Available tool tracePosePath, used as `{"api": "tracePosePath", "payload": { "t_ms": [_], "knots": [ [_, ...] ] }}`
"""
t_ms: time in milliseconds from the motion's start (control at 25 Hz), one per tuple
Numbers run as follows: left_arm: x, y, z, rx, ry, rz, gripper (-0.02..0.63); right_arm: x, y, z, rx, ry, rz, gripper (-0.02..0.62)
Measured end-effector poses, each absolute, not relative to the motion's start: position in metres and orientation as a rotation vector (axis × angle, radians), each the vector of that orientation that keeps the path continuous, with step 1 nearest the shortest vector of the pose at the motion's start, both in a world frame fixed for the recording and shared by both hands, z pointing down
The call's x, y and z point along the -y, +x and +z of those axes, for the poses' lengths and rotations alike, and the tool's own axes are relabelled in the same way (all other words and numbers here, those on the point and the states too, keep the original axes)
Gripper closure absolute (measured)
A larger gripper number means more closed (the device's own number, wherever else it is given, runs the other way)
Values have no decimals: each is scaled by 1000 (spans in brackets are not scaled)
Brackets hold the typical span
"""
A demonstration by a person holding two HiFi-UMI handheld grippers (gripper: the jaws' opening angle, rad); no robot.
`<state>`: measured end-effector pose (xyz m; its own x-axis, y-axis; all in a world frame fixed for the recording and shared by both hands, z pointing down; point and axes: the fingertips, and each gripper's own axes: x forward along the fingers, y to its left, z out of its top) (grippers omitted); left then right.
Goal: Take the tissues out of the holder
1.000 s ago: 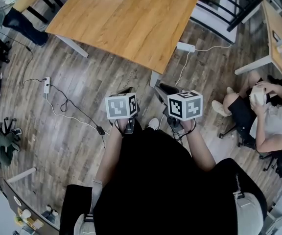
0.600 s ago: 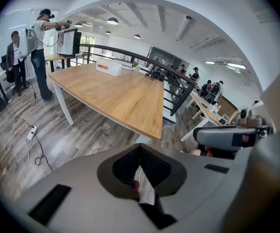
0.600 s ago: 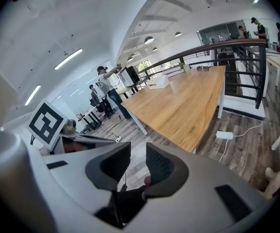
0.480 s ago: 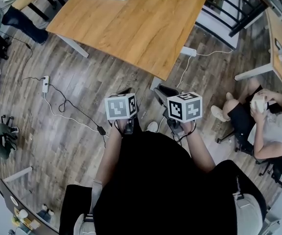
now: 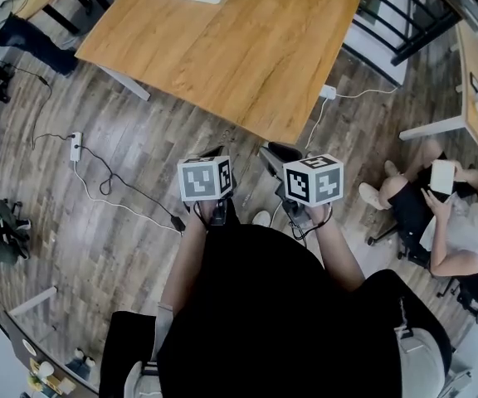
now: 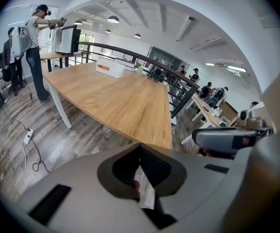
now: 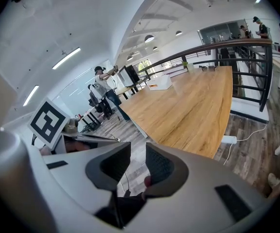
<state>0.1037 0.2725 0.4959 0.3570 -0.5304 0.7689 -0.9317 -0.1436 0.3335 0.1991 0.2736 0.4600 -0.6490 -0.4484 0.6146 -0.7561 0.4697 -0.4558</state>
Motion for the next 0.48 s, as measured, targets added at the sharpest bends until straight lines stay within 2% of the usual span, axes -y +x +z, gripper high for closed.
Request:
{"api": "tracePosePath", "payload": {
  "t_ms": [480],
  "knots": [
    [-217,72,494,1259,1806,610,595,-217,160,459,2300,991,1008,497]
  ]
}}
